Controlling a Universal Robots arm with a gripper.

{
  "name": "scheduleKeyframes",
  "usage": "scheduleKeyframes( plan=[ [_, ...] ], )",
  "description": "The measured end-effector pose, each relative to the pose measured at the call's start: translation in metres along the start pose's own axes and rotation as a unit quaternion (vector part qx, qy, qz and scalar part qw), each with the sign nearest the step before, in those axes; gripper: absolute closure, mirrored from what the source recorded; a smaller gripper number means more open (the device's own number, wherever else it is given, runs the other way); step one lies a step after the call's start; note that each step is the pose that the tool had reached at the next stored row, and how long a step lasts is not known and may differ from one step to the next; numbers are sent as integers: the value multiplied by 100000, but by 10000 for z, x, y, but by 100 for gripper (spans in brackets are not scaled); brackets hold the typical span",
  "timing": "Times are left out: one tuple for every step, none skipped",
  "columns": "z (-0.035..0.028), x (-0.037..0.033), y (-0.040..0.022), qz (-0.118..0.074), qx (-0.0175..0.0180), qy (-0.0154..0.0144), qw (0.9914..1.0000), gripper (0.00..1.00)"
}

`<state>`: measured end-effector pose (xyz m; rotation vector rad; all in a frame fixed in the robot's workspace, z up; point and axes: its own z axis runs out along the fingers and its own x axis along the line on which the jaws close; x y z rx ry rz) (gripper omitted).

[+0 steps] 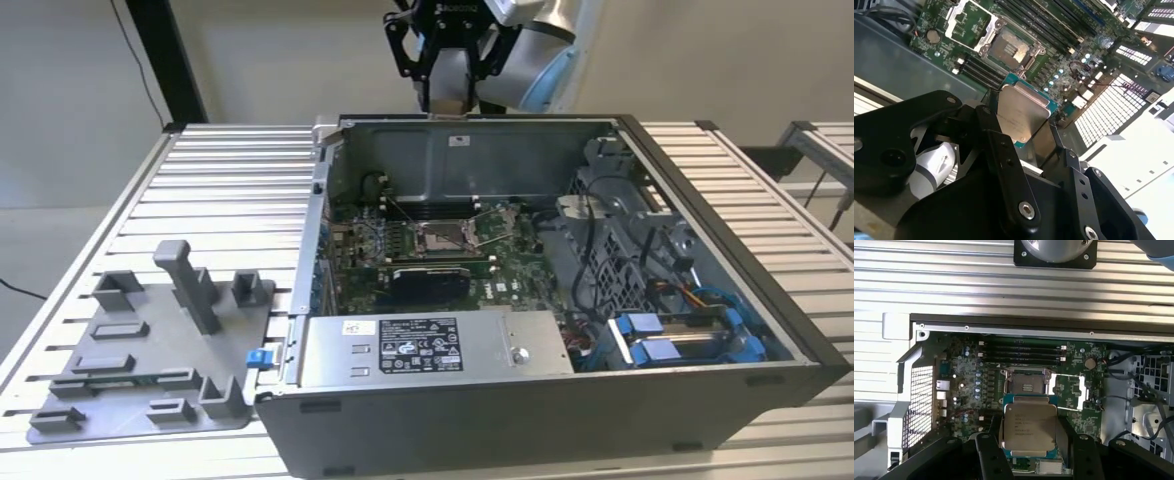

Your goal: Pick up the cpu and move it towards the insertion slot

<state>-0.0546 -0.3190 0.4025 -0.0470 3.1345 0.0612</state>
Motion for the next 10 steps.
scheduleKeyframes(
  plan=[
    [0, 2, 0, 20, 2, 0, 100000, 100],
    [1, 2, 0, 22, 1, 0, 100000, 100],
    [1, 2, 0, 24, -2, -3, 100000, 100],
    [1, 3, 0, 30, -2, -2, 100000, 100],
    [2, 3, 0, 45, -4, -4, 100000, 100],
    [2, 3, 0, 52, -3, -5, 100000, 100],
    [2, 3, 0, 54, -2, -4, 100000, 100],
    [2, 3, 0, 55, -3, -4, 100000, 100],
    [3, 3, 0, 55, -6, -7, 100000, 100],
    [3, 3, 0, 55, -6, -6, 100000, 100]
  ],
)
